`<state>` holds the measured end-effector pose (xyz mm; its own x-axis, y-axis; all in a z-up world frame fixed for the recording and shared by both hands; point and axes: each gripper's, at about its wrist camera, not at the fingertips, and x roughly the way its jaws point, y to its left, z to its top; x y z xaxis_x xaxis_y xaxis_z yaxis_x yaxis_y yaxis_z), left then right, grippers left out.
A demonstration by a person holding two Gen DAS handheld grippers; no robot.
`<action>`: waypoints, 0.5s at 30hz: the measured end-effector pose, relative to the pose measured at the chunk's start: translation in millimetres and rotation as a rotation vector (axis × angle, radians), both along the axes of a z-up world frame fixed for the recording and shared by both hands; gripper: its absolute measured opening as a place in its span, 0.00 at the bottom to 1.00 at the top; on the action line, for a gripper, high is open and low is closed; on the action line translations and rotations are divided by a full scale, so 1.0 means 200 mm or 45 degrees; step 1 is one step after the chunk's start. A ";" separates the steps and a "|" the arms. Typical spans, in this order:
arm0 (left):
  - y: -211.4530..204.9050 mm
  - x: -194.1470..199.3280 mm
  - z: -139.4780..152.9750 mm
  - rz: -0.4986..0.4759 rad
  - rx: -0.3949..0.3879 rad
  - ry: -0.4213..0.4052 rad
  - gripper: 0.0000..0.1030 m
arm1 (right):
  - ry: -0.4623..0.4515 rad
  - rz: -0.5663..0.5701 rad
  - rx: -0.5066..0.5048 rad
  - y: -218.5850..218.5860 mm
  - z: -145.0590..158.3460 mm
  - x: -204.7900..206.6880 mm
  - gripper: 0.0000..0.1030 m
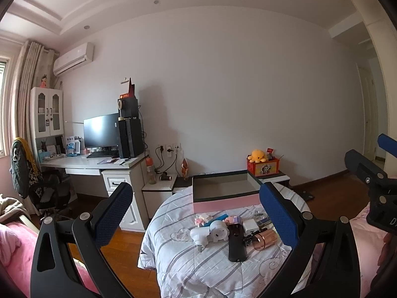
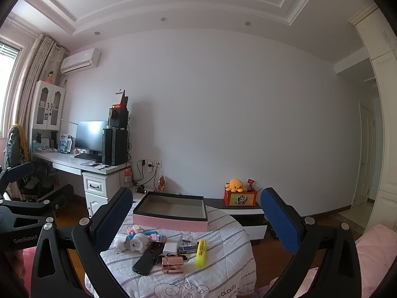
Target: Organize rigid objects
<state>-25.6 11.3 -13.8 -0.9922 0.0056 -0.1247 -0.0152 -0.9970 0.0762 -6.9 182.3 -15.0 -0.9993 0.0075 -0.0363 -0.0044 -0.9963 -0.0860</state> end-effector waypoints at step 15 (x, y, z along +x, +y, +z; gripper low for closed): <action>0.02 -0.21 -0.14 0.005 -0.018 -0.107 1.00 | -0.114 -0.019 -0.022 0.06 -0.11 -0.18 1.00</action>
